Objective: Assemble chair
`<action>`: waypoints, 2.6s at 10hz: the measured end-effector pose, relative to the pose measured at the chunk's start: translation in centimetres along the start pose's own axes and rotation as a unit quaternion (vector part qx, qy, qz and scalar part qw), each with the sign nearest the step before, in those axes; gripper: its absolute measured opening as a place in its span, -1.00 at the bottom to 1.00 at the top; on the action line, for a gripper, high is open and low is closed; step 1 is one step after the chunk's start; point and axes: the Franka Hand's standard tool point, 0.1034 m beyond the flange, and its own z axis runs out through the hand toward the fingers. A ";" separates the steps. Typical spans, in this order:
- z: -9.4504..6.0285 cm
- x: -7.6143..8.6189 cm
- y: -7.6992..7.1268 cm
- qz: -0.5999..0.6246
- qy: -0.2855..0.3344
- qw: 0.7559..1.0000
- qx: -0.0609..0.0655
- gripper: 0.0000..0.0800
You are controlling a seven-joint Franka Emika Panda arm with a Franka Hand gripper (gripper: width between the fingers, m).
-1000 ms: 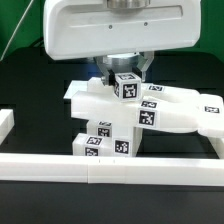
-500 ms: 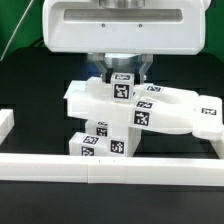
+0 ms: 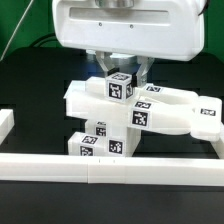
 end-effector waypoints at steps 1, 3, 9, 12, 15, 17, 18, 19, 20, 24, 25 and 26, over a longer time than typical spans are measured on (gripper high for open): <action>0.0 0.0 0.0 0.032 0.000 0.999 0.001 -0.29; 0.0 0.0 -0.1 0.073 0.000 0.997 0.001 -0.29; 0.0 0.1 -0.5 0.305 -0.006 0.952 0.022 -0.29; 0.0 0.2 -0.7 0.350 -0.006 0.936 0.027 -0.26; 0.0 0.6 -0.4 0.305 -0.004 0.952 0.027 0.50; 0.1 0.6 -0.5 0.214 -0.002 0.977 0.027 0.59; 0.1 0.6 -0.5 0.172 0.000 0.985 0.027 0.62; 0.1 0.6 -0.4 0.126 0.001 0.992 0.026 0.62; 0.2 0.6 -0.3 0.059 0.002 0.998 0.015 0.62; 0.5 0.9 -0.3 -0.123 0.009 0.992 -0.002 0.62; 0.6 0.9 -0.3 -0.170 0.008 0.985 -0.003 0.62; 0.6 0.9 -0.2 -0.211 0.008 0.977 -0.004 0.62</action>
Offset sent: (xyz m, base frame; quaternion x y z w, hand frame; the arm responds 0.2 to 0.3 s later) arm 0.0000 0.0000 0.0000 0.0000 0.0000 0.1938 0.9810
